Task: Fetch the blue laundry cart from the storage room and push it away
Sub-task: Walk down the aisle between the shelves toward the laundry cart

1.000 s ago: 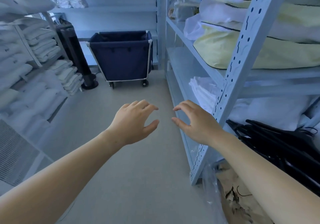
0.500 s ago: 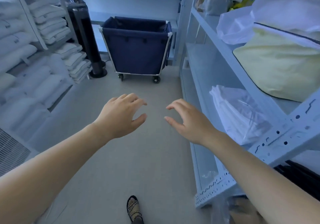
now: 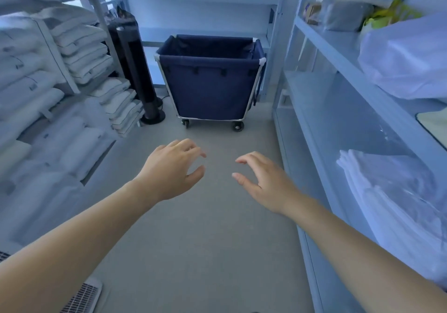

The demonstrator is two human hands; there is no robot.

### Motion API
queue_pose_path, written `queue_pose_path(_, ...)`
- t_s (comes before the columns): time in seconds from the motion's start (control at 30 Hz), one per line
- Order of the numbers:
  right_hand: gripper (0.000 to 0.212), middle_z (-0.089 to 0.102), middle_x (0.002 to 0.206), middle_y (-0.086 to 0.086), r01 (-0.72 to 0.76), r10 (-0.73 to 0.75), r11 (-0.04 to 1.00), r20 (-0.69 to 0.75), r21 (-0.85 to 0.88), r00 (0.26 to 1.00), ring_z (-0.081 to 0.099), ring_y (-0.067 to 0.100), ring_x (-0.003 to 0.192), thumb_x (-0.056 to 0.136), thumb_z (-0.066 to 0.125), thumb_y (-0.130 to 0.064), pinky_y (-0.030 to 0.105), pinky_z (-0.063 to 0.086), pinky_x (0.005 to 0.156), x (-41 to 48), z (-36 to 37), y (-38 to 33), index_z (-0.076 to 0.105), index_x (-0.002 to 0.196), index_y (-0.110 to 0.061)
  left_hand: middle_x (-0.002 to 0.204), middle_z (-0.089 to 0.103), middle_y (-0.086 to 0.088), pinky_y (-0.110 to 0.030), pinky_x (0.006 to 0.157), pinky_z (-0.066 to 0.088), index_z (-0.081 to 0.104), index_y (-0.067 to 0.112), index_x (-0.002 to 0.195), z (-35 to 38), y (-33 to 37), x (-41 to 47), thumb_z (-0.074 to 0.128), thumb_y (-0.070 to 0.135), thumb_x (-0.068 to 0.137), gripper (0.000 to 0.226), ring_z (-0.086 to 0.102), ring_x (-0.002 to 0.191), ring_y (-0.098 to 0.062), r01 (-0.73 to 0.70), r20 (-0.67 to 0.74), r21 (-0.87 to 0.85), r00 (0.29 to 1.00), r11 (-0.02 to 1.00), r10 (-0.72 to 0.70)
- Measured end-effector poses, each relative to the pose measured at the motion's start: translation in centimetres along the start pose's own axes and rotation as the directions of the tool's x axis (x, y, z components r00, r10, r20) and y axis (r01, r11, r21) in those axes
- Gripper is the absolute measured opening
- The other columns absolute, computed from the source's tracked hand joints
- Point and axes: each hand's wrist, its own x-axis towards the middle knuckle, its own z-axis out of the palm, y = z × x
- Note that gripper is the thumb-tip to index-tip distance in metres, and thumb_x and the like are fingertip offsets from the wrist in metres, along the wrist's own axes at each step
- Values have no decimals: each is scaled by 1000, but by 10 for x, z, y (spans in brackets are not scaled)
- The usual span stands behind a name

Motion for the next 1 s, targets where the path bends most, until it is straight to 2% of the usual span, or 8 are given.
queue_pose_path(0.1, 37, 51, 126, -6, 15, -15, 1000, 7, 18, 1000, 42, 7, 117, 95, 46, -41, 13, 24, 75, 41, 10, 9, 49, 123, -18, 113, 57, 8, -31, 83, 41, 57, 30, 115, 4, -28, 29, 43, 44, 90, 31, 54, 105, -16, 25, -9, 4, 1000, 1000, -25)
queue_pose_path(0.2, 37, 50, 127, -7, 26, -26, 999, 26, 22, 999, 41, 7, 118, 95, 45, -42, 14, 24, 74, 82, 16, 26, 49, 124, -19, 113, 57, 9, -30, 83, 40, 57, 30, 115, 14, -49, 59, 43, 45, 90, 32, 54, 105, -15, 48, 0, 4, 999, 999, -48)
queue_pose_path(0.43, 38, 49, 128, -7, -8, 7, 999, 21, 37, 1000, 43, 9, 118, 95, 44, -42, 18, 29, 79, 194, 17, 96, 48, 124, -19, 115, 57, 8, -31, 85, 41, 56, 29, 116, 45, -92, 179, 44, 44, 91, 32, 55, 105, -16, 30, 11, 1, 999, 1000, -30)
queue_pose_path(0.67, 40, 51, 125, -9, -57, 56, 998, -57, -7, 997, 45, 9, 116, 93, 42, -48, 27, 40, 88, 313, -25, 187, 49, 121, -21, 114, 57, 4, -35, 87, 44, 55, 26, 117, 62, -96, 349, 43, 41, 92, 32, 55, 105, -20, -80, 11, -15, 997, 997, 80)
queue_pose_path(0.77, 41, 51, 123, -9, -65, 65, 998, -72, 6, 995, 47, 9, 114, 92, 40, -49, 30, 42, 89, 354, -32, 214, 50, 121, -21, 116, 57, 4, -35, 89, 43, 54, 26, 120, 70, -102, 396, 43, 41, 92, 34, 55, 105, -20, -74, 10, -48, 997, 996, 75)
queue_pose_path(0.9, 38, 49, 121, -15, -39, 41, 998, -34, 54, 999, 47, 4, 110, 92, 40, -50, 22, 39, 79, 401, -22, 235, 48, 120, -26, 118, 58, 6, -33, 86, 43, 55, 27, 121, 86, -131, 430, 44, 41, 92, 34, 57, 104, -20, -26, 29, -90, 999, 996, 28)
queue_pose_path(1.0, 35, 46, 118, -19, -4, 5, 998, -16, 69, 1000, 45, -3, 105, 93, 40, -50, 10, 33, 70, 448, -12, 247, 48, 119, -28, 119, 58, 8, -33, 85, 44, 53, 28, 122, 99, -164, 461, 44, 41, 92, 34, 57, 104, -18, 54, 23, -126, 998, 991, -51)
